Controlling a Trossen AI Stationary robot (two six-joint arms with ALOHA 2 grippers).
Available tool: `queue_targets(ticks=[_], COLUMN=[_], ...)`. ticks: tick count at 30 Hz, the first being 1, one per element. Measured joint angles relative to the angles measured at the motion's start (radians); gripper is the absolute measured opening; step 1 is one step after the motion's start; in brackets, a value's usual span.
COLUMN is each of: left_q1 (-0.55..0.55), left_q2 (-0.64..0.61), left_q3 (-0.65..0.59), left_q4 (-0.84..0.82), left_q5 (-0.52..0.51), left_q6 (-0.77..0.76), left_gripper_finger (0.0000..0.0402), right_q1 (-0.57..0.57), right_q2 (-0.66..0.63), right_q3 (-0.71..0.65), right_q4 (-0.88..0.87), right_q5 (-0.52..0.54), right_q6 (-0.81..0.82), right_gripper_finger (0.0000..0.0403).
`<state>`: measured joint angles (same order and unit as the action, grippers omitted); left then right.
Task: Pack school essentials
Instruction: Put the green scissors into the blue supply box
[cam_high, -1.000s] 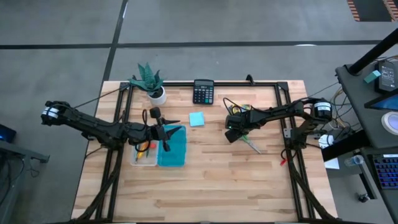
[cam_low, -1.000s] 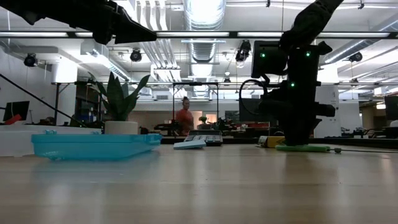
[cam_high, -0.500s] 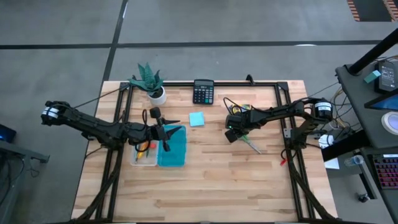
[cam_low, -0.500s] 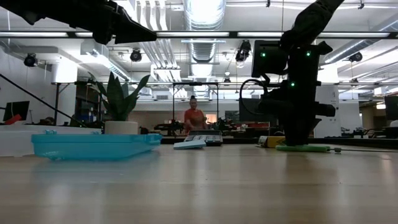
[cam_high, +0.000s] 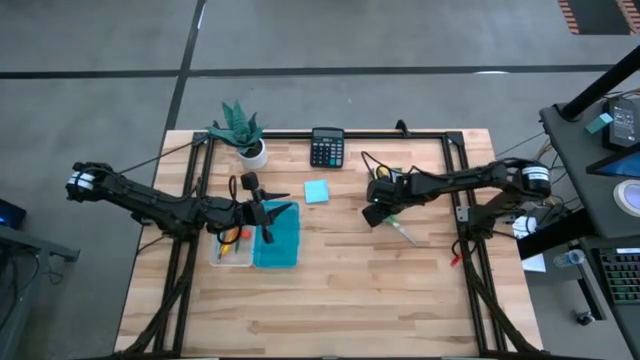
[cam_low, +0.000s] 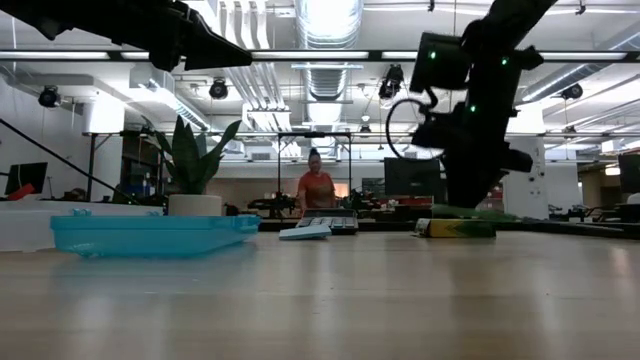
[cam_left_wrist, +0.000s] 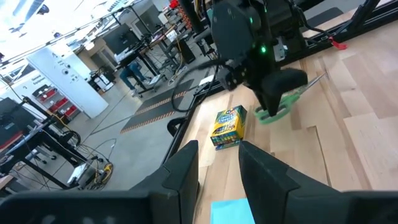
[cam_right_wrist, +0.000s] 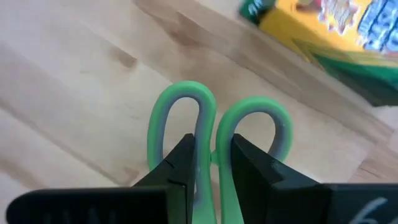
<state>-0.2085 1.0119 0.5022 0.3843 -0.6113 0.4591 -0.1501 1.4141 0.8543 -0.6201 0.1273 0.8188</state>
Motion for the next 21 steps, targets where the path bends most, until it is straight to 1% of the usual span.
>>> queue_targets(ticks=[6,9,15,19,21], left_q1=[0.000,0.000,0.000,0.000,0.000], left_q2=[0.000,0.000,0.000,0.000,0.000], left_q3=[0.000,0.002,0.002,0.002,0.003], left_q4=[0.001,0.005,0.050,0.118,0.137], left_q5=[0.005,0.043,0.169,0.317,0.387], left_q6=[-0.008,-0.017,-0.034,-0.035,-0.038], left_gripper_finger=[0.0099,0.0099,0.0099,0.0099,0.0099], right_q1=[0.050,0.086,0.155,0.194,0.212], right_q2=[-0.102,-0.157,-0.228,-0.233,-0.230], right_q3=[0.000,0.000,-0.005,-0.005,-0.006], right_q4=[0.049,0.119,0.342,0.519,0.600], right_q5=[0.004,0.003,0.003,-0.008,-0.034], right_q6=[-0.074,-0.112,-0.239,-0.352,-0.413], right_gripper_finger=[0.0070,0.0072,0.0072,0.0073,0.0072])
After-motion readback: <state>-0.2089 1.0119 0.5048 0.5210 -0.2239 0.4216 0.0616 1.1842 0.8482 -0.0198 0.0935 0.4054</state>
